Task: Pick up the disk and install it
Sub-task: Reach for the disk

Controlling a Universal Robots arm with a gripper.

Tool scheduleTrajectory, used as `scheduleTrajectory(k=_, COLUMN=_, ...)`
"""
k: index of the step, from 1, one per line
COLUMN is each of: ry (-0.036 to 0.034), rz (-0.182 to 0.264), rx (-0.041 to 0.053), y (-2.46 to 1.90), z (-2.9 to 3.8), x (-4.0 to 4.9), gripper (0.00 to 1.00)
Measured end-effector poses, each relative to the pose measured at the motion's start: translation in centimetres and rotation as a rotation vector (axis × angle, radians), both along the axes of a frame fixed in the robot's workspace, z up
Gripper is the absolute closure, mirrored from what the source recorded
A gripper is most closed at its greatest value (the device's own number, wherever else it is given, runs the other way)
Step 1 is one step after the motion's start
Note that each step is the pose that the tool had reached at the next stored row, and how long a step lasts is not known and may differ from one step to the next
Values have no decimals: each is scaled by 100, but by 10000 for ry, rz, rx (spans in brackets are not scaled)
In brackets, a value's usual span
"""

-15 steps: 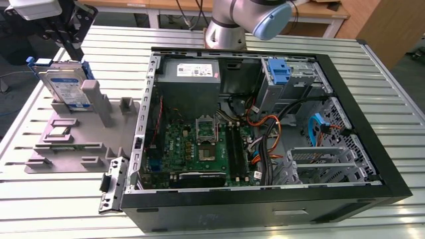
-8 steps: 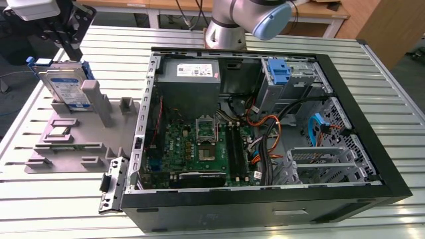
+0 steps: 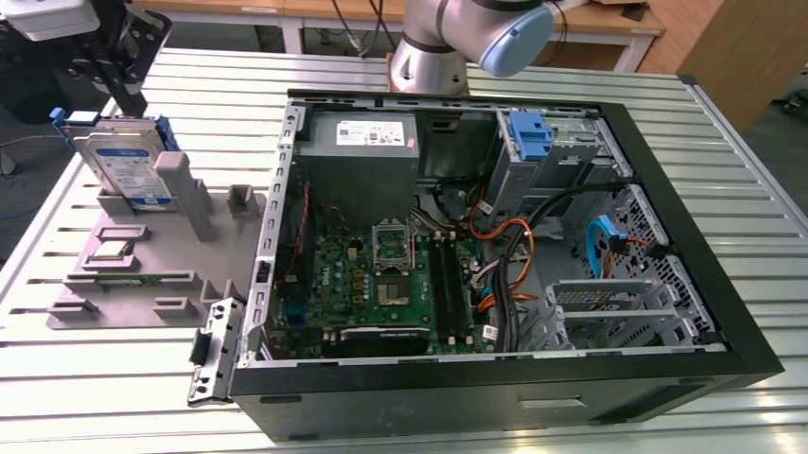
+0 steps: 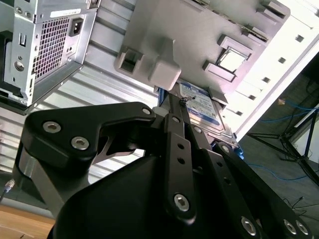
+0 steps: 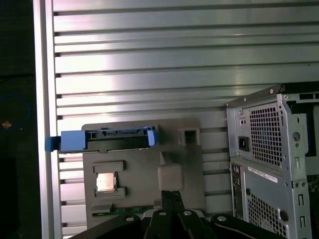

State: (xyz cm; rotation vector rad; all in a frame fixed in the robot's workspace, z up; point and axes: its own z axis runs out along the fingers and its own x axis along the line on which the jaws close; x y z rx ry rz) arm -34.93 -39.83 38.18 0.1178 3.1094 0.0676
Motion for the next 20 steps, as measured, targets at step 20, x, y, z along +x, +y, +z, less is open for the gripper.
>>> scheduleTrajectory(k=20, ry=1, rz=0, rx=0, y=0, z=-10, x=-167, gripper=89)
